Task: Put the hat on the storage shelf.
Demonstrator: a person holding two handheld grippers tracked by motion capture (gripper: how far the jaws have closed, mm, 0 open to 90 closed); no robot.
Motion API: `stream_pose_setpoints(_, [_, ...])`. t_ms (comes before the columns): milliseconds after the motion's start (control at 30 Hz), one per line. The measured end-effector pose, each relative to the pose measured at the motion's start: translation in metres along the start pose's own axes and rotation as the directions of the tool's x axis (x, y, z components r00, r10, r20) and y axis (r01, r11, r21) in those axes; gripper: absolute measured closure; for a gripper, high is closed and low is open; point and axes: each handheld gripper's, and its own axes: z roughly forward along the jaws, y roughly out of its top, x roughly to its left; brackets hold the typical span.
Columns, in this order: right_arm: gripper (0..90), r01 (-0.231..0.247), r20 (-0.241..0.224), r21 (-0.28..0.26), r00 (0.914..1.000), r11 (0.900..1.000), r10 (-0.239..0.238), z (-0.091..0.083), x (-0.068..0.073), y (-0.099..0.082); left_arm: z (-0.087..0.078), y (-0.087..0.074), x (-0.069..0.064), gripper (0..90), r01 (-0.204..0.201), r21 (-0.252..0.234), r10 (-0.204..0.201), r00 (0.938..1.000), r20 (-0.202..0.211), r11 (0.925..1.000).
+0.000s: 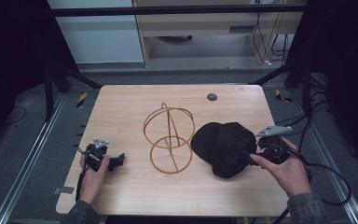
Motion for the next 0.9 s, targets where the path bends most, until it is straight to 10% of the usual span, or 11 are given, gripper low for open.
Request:
stream_pose_setpoints(567, [30.2, 0.005, -0.045, 0.055, 0.999, 0.9985, -0.003, 0.022, 0.0, 0.03, 0.0, 0.0, -0.002, 0.0, -0.006, 0.0, 0.006, 1.0, 0.007, 1.0])
stream_pose_setpoints(900, [55.5, -0.003, -0.095, 0.117, 0.9954, 0.9932, 0.014, 0.036, -0.002, 0.031, 0.0, 0.001, -0.004, 0.0, -0.01, 0.002, 0.01, 0.9999, 0.01, 0.9999])
